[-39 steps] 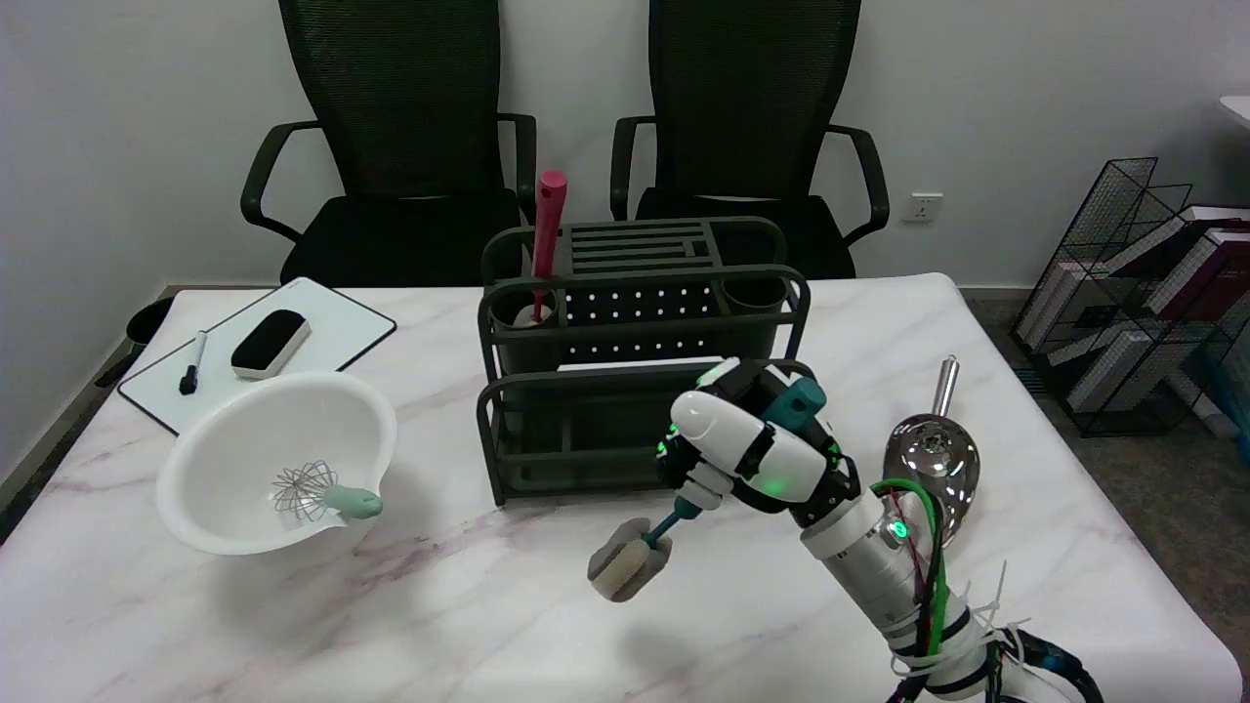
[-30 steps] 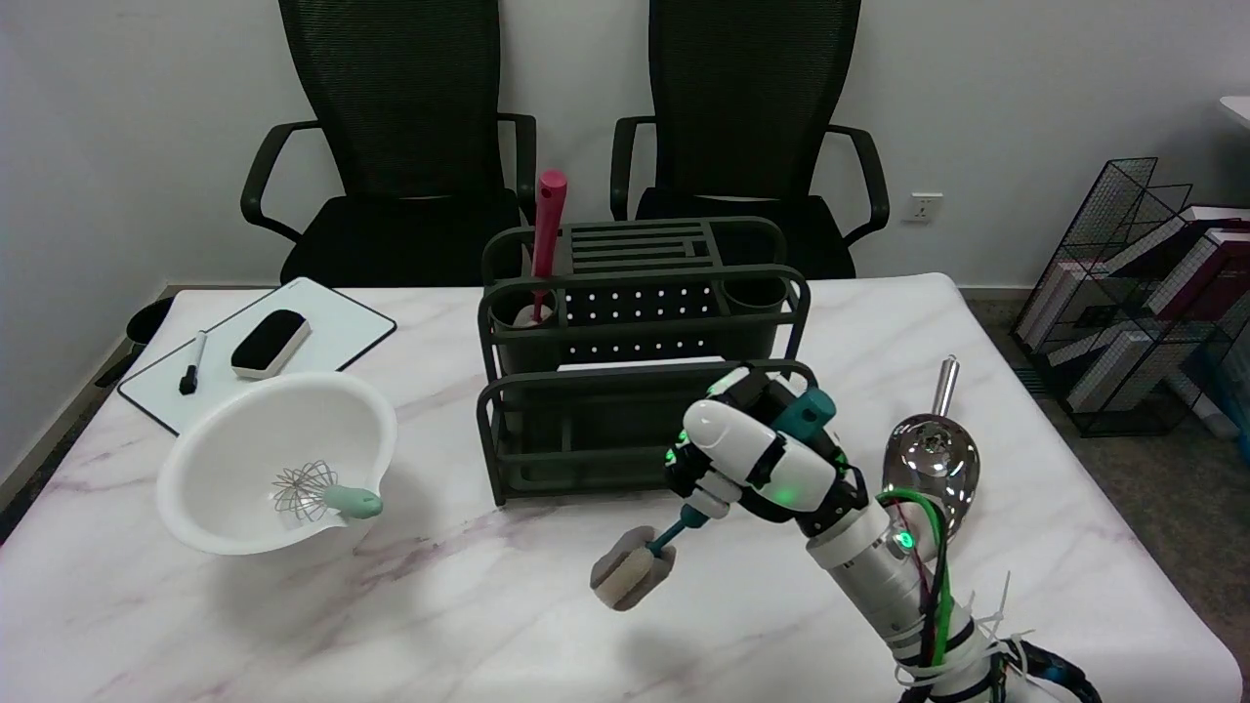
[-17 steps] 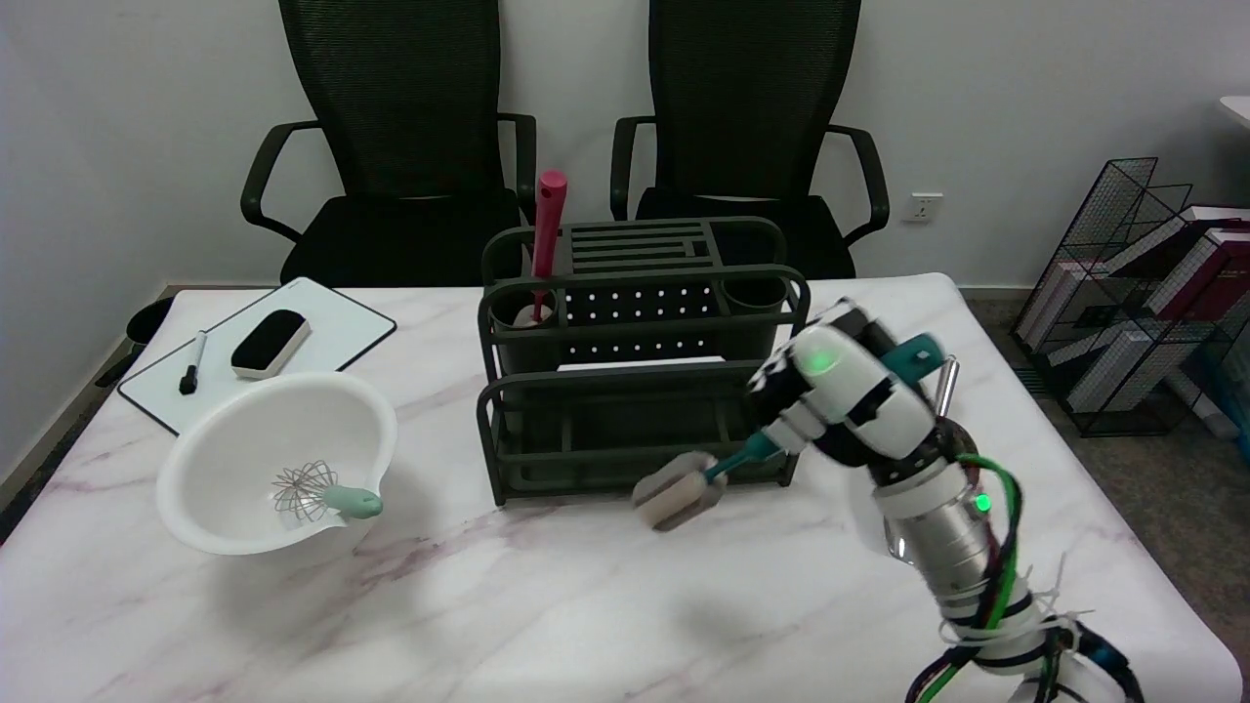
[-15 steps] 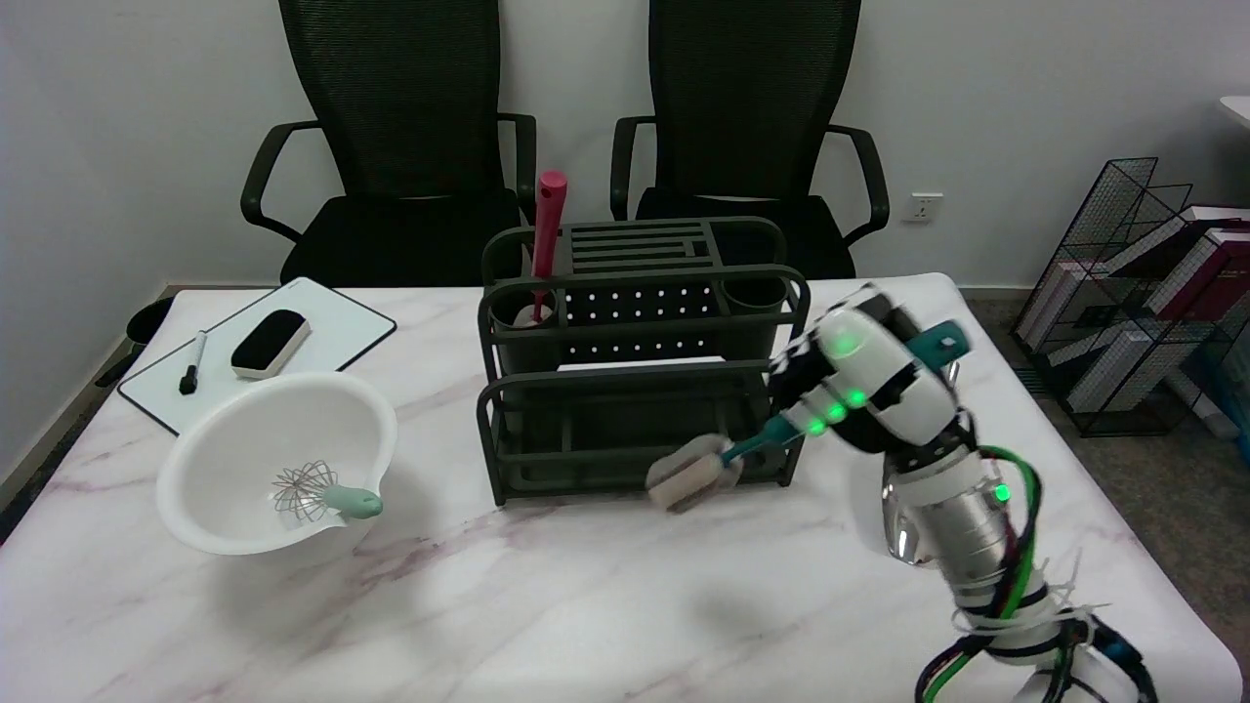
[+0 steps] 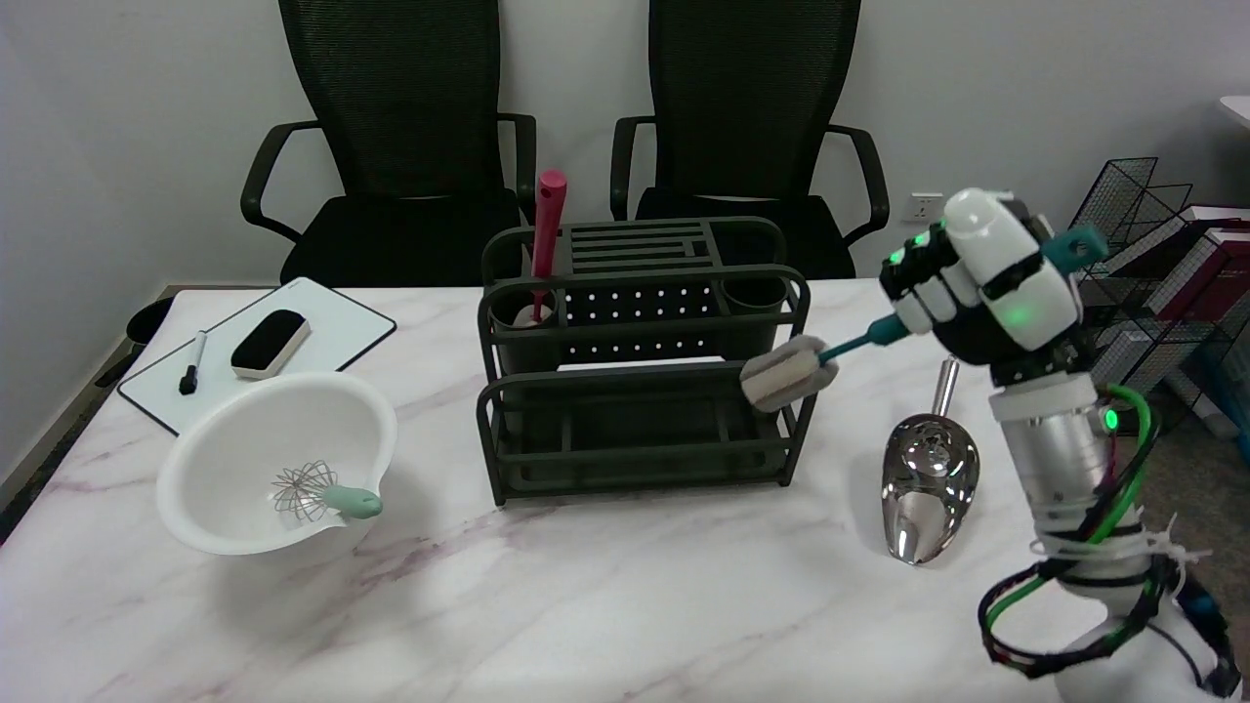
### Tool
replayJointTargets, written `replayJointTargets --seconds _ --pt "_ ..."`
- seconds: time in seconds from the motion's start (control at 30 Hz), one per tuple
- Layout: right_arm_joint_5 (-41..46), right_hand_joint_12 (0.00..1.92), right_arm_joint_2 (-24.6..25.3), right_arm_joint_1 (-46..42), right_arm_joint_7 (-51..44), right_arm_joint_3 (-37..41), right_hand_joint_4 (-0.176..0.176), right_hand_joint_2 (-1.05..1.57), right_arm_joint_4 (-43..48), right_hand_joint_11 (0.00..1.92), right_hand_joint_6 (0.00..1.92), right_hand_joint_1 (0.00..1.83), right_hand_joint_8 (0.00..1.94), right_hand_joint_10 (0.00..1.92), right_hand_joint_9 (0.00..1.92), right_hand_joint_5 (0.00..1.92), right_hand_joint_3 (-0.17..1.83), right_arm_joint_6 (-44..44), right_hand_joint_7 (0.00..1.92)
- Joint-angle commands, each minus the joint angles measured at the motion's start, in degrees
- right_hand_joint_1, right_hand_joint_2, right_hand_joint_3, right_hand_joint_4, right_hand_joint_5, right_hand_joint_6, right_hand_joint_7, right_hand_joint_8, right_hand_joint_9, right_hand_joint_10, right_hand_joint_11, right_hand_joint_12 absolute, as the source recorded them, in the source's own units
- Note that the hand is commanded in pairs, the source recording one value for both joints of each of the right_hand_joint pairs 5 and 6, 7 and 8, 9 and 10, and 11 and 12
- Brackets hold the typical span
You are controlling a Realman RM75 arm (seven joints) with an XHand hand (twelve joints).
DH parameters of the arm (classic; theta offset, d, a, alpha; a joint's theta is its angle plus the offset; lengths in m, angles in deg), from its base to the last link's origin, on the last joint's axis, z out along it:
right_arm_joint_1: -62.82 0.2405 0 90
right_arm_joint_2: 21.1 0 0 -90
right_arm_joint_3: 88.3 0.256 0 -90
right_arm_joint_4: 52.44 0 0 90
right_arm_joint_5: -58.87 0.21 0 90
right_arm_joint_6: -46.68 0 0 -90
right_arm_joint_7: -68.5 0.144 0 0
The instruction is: Place the blue sponge bottle brush into the kitchen storage rack.
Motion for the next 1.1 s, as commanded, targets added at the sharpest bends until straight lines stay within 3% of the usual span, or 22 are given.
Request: replayJointTargets --seconds 0.03,0.23,0.53,0.8,1.1 --pt "7.6 1.92 -8.4 14.3 -4.9 15.2 0.000 1.57 5.8 1.92 1.92 1.13 1.92 1.92 1.92 1.92 0.37 28.8 1.92" --pt "7.3 1.92 -9.7 19.2 -5.4 20.4 0.000 1.57 5.9 1.92 1.92 1.13 1.92 1.92 1.92 1.92 0.30 38.5 1.92" --pt "8.5 1.92 -10.0 19.5 -4.7 26.9 0.000 1.57 8.7 1.92 1.92 1.13 1.92 1.92 1.92 1.92 0.25 44.3 1.92" --pt "10.4 1.90 -11.3 27.0 -4.8 16.3 0.000 1.57 2.6 1.90 1.92 1.14 1.92 1.92 1.92 1.92 0.28 45.1 1.92" --pt "7.8 1.89 -12.1 43.0 -4.8 -2.1 0.000 1.57 -5.4 1.89 1.92 1.14 1.92 1.92 1.92 1.92 0.33 45.3 1.92"
